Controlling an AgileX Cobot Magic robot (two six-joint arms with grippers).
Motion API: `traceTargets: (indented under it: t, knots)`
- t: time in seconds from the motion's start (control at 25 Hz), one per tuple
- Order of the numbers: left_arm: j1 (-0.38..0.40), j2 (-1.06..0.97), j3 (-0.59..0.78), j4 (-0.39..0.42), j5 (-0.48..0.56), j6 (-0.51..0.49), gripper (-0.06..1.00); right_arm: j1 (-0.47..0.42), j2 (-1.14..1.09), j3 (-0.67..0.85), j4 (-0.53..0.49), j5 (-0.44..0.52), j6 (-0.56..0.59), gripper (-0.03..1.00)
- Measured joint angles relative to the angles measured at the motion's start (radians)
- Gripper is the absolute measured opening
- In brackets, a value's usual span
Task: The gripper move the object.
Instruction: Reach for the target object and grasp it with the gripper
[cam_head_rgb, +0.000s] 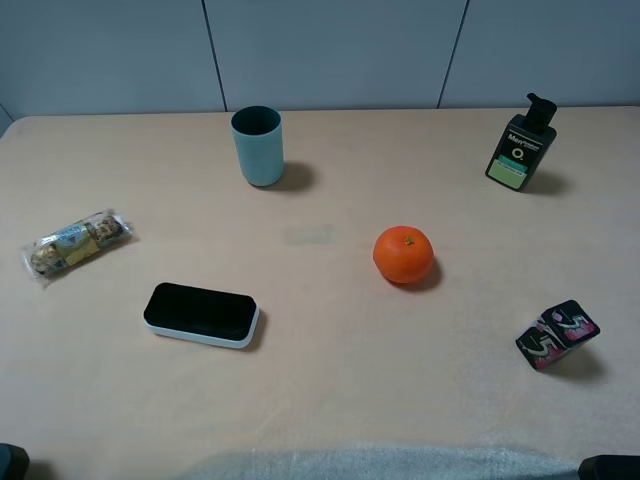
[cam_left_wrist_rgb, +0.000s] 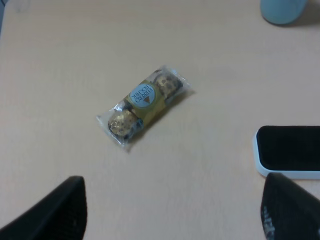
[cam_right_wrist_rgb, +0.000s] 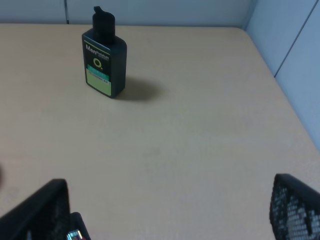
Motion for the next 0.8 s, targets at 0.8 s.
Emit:
traceTargets:
  t: [0.8]
  knots:
    - [0.0,0.0,0.0,0.0,0.0,0.0,0.71,0.0,0.0,0.0,0.0,0.0,0.0,0.61]
